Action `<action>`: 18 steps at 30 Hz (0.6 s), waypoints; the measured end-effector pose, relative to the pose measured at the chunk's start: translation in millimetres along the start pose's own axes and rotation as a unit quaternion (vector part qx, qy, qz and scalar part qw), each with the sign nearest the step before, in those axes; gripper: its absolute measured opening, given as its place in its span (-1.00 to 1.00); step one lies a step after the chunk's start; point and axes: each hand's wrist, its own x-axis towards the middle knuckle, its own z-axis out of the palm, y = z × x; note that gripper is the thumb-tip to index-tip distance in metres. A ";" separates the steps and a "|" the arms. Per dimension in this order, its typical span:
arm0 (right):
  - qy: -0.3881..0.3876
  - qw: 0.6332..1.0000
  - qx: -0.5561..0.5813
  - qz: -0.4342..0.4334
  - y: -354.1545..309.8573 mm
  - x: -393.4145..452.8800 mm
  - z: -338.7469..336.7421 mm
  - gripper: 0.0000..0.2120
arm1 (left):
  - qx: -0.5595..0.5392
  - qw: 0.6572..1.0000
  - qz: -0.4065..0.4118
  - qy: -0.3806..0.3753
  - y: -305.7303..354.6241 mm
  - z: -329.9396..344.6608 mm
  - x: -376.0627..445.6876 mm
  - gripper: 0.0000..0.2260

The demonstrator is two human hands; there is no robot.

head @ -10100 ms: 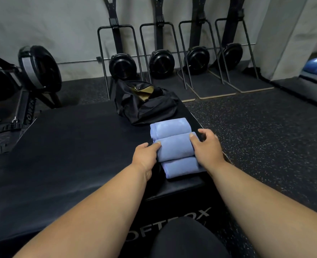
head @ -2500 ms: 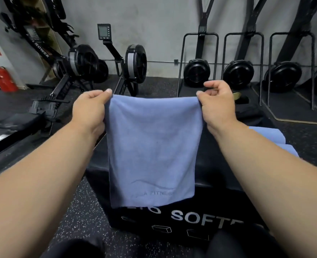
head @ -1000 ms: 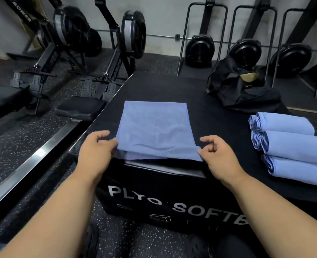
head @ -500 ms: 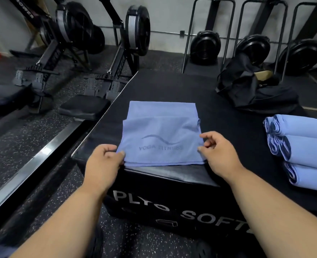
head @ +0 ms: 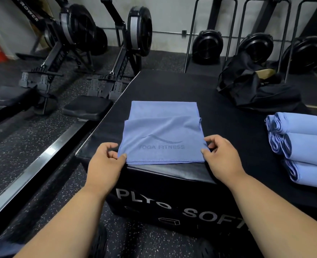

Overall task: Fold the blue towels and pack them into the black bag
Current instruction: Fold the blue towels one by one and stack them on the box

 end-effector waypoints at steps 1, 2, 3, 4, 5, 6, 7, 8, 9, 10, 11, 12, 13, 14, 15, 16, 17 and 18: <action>-0.001 1.000 -0.002 0.005 -0.4 -1.2 -0.3 -0.76 | 0.006 1.000 0.003 -0.001 0.4 0.3 -0.7 -0.70; -0.005 1.000 0.002 0.009 -0.5 -2.2 -0.9 -0.76 | 0.007 1.000 0.006 -0.001 0.7 1.0 -1.3 -0.68; -0.010 1.000 0.008 0.011 -0.2 -3.3 -1.7 -0.76 | 0.003 1.000 0.010 -0.003 0.7 1.3 -2.2 -0.66; -0.013 1.000 0.016 0.011 0.6 -4.3 -2.7 -0.76 | -0.009 1.000 0.012 -0.008 0.4 1.8 -2.7 -0.63; -0.015 1.000 0.025 0.013 1.3 -5.3 -4.1 -0.76 | -0.027 1.000 0.010 -0.011 0.6 1.8 -3.4 -0.61; -0.014 0.999 0.037 0.017 2.1 -5.8 -5.1 -0.74 | -0.049 0.999 0.004 -0.013 0.7 1.6 -3.0 -0.61; -0.012 0.998 0.052 0.023 2.8 -6.0 -6.1 -0.73 | -0.075 0.997 -0.008 -0.013 0.8 1.0 -2.1 -0.61; -0.007 0.997 0.067 0.032 4.8 -5.5 -6.6 -0.71 | -0.100 0.995 -0.021 -0.014 0.6 0.2 -0.6 -0.62; -0.001 0.996 0.079 0.041 6.7 -4.9 -6.9 -0.70 | -0.118 0.992 -0.032 -0.018 0.2 -0.5 0.9 -0.62; 0.004 0.995 0.087 0.048 8.5 -3.8 -7.0 -0.70 | -0.127 0.991 -0.038 -0.022 -0.2 -1.0 2.1 -0.61; 0.006 0.995 0.090 0.049 9.9 -3.3 -7.5 -0.70 | -0.130 0.990 -0.042 -0.027 -0.3 -1.2 2.6 -0.60; 0.007 0.995 0.088 0.047 11.2 -2.8 -7.8 -0.69 | -0.129 0.990 -0.043 -0.030 -0.3 -0.6 2.8 -0.58; 0.006 0.996 0.082 0.043 11.7 -2.8 -8.0 -0.69 | -0.124 0.991 -0.042 -0.031 0.0 0.0 2.2 -0.57; 0.004 0.997 0.072 0.040 12.0 -2.9 -8.3 -0.69 | -0.113 0.992 -0.040 -0.030 1.0 0.5 1.5 -0.58; 0.001 0.997 0.060 0.037 11.5 -3.1 -8.8 -0.70 | -0.101 0.994 -0.037 -0.028 2.0 1.0 1.0 -0.59; -0.002 0.998 0.049 0.035 11.0 -3.2 -9.0 -0.70 | -0.089 0.995 -0.035 -0.024 2.5 1.5 0.7 -0.60; -0.003 0.999 0.042 0.033 10.1 -3.2 -9.4 -0.69 | -0.077 0.996 -0.032 -0.020 2.8 1.9 0.2 -0.62; -0.002 0.999 0.040 0.033 9.1 -3.2 -9.5 -0.69 | -0.059 0.998 -0.029 -0.017 3.5 1.9 -0.7 -0.64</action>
